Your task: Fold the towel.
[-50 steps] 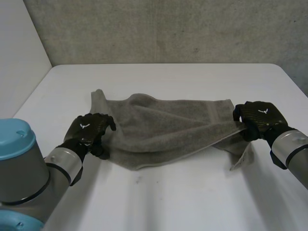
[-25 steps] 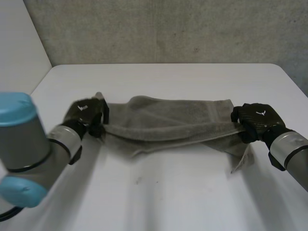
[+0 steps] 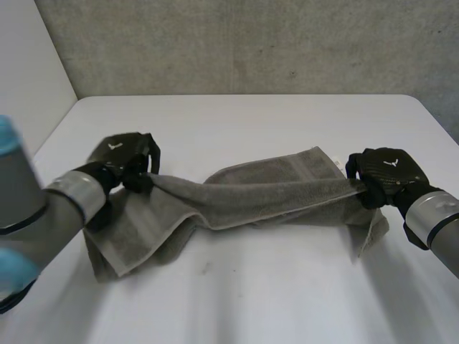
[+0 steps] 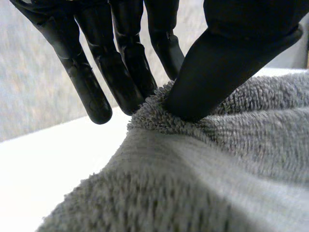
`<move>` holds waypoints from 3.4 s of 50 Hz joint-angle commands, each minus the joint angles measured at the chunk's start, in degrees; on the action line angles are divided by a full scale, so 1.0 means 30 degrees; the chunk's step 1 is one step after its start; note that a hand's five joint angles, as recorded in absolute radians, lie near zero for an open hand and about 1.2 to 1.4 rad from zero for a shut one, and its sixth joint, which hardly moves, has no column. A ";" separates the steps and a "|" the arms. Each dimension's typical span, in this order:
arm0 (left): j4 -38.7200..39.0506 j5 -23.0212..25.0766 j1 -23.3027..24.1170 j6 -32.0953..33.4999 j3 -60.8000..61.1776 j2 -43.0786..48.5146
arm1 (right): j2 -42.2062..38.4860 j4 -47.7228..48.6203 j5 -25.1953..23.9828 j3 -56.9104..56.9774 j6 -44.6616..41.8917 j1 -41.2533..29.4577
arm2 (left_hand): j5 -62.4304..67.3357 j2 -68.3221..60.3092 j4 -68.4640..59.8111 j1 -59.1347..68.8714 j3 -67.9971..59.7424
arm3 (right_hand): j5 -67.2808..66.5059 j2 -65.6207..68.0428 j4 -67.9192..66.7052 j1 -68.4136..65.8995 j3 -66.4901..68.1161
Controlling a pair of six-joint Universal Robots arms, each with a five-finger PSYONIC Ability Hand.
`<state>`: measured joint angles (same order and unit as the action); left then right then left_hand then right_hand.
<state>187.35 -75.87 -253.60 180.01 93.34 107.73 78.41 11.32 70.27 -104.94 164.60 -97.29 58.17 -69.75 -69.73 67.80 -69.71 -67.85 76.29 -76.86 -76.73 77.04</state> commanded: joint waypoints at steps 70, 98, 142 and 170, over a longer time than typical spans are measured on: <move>0.2999 -0.2717 0.0276 0.5211 0.4659 0.1618 | -0.1587 0.0006 0.0220 -0.0295 -0.1369 -0.0323 | -0.7263 0.7790 0.7783 -0.7139 0.7775 | -0.0716 0.1237 -0.1046 -0.1091 0.0985; 0.1827 -0.2658 -0.0075 0.5211 0.5127 0.0916 | -0.1968 0.0035 0.0279 -0.0383 -0.2600 -0.0645 | -1.1244 1.1772 1.1764 -1.1120 1.1756 | -0.0716 0.1237 -0.1046 -0.1091 0.0985; 0.2647 -0.2424 -0.0515 0.5035 0.4571 0.1033 | -0.1997 0.0035 0.0308 -0.0383 -0.2805 -0.0733 | -0.2049 0.2576 0.2568 -0.1924 0.2561 | -0.0716 0.1237 -0.1046 -0.1091 0.0985; 0.0187 -0.2512 -0.0075 0.1373 0.0586 -1.1623 | 0.7668 -0.8565 0.0015 0.9271 -0.3361 -0.0440 | 0.3943 -0.3416 -0.3424 0.4068 -0.3431 | -0.0716 0.1237 -0.1046 -0.1091 0.0985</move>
<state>192.29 -83.61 -253.69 189.34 99.88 83.18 95.32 -2.38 70.90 -90.37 154.59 -98.72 58.43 -69.74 -69.71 67.86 -69.62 -67.85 76.30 -76.87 -76.74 77.11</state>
